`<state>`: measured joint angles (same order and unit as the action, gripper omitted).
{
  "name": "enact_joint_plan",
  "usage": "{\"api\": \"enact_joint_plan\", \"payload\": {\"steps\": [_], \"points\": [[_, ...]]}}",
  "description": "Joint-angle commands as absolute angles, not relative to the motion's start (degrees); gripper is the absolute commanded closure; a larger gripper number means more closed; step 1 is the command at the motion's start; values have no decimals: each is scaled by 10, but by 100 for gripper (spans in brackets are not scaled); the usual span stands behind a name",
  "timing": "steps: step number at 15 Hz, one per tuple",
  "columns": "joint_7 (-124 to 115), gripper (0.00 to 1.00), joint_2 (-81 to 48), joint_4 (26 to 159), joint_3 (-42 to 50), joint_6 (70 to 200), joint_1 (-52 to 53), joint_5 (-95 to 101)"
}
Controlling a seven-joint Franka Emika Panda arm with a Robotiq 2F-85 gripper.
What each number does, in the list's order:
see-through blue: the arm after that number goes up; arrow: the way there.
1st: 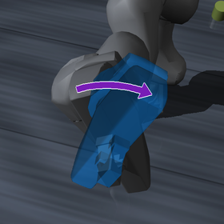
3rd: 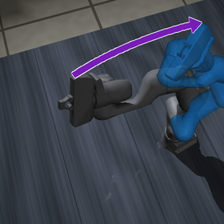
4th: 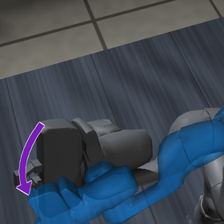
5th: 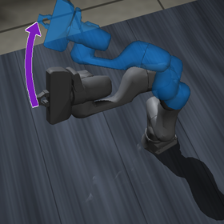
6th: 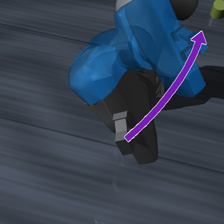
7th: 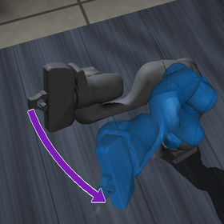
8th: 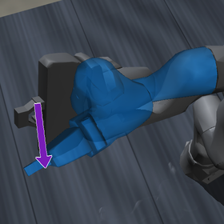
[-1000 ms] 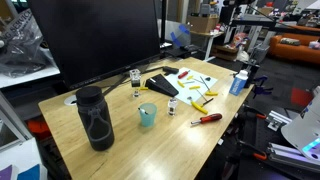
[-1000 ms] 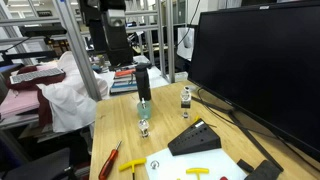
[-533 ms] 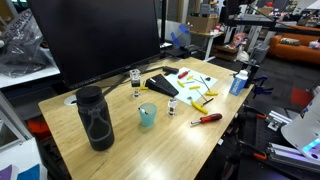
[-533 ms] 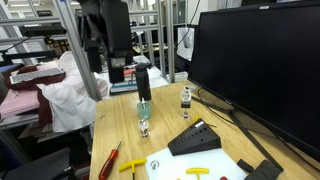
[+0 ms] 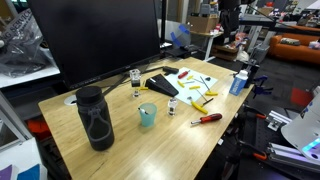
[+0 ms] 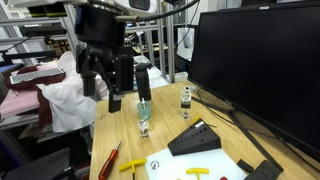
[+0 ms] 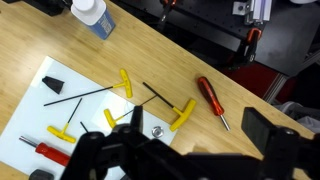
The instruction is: Put the yellow object on the black stand
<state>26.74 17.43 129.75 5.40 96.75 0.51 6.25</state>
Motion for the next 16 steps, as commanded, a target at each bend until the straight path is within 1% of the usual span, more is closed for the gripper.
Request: {"api": "enact_joint_plan", "payload": {"steps": [1,3,6,11,14,16], "points": [[268,0,175,1297,54,966,5,62],[268,0,175,1297,54,966,5,62],[318,0,142,1313,69,1006,10,13],[387,0,65,1357,64,1122,3,-8],[472,0,32,1369,52,1121,2,-4],[448,0,25,1367,46,1118,-3,0]]}}
